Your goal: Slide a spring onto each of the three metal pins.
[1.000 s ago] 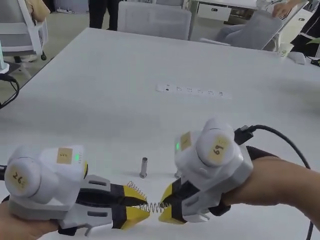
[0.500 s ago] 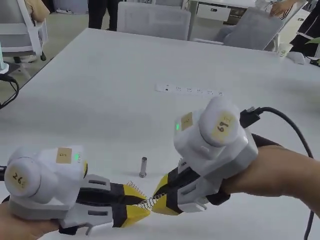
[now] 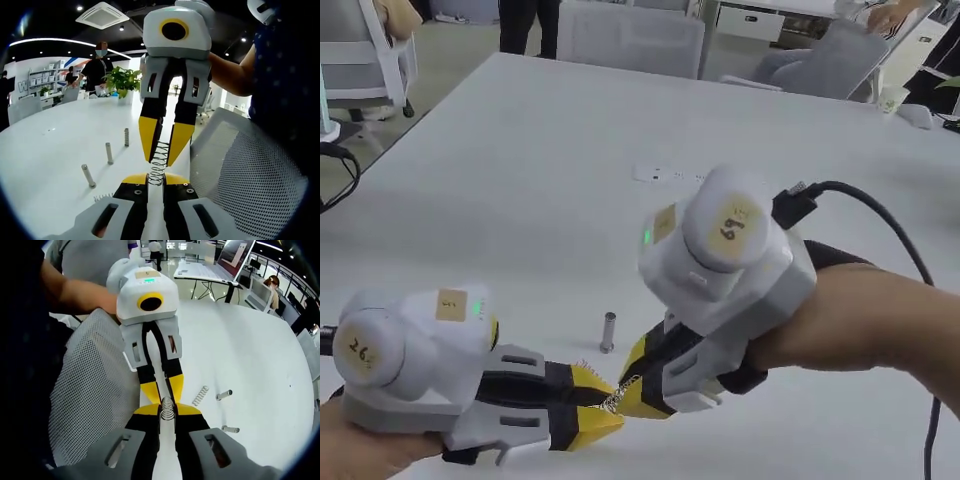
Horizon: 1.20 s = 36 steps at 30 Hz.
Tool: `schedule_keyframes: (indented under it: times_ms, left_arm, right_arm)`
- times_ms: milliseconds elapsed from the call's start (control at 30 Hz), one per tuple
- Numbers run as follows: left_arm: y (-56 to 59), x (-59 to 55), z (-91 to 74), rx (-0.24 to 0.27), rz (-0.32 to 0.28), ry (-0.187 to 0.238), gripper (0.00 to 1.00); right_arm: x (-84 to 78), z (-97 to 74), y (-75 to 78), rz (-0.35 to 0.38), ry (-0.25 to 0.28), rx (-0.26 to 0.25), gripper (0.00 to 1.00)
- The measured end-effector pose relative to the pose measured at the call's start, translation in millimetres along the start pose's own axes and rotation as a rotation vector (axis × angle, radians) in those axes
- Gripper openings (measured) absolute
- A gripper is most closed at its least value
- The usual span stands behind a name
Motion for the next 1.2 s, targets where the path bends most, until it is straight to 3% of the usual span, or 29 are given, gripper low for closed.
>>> schedule_keyframes:
  times_ms: [200,267,400,667,1200]
  left_arm:
    - [-1.5,-0.8,-0.2,0.009,0.009,0.001,0.04]
    - [-2.6,-4.5,0.1,0.015,0.011,-0.021,0.09]
    - [-3.8,-5.8,-1.3,0.022,0.005,-0.021,0.13]
    - [-12.2,-8.5,-2.7,0.064,-0.015,-0.016,0.25]
    - [-27.7,-8.2,6.3,0.136,-0.031,-0.013,0.51]
  right_arm:
    - [0.0,0.3,1.5,0.003,-0.017,0.001,0.08]
    - [0.7,-1.4,2.4,0.004,-0.019,0.003,0.08]
    - [-0.4,-5.6,8.0,0.007,-0.023,-0.009,0.08]
    - [-15.7,-17.7,20.3,0.024,-0.056,-0.039,0.08]
    - [-40.4,-45.2,45.5,0.070,-0.058,-0.101,0.08]
Point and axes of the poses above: the centre of the closed fingertips' face, and the gripper's own axes: z roughly forward along the fingers, y roughly to its right, x roughly out of its top, the point moved 3 cm from there along -z, roughly backward along the fingers, and after that the axes turned 7 degrees about x, right-handed, at the moved point
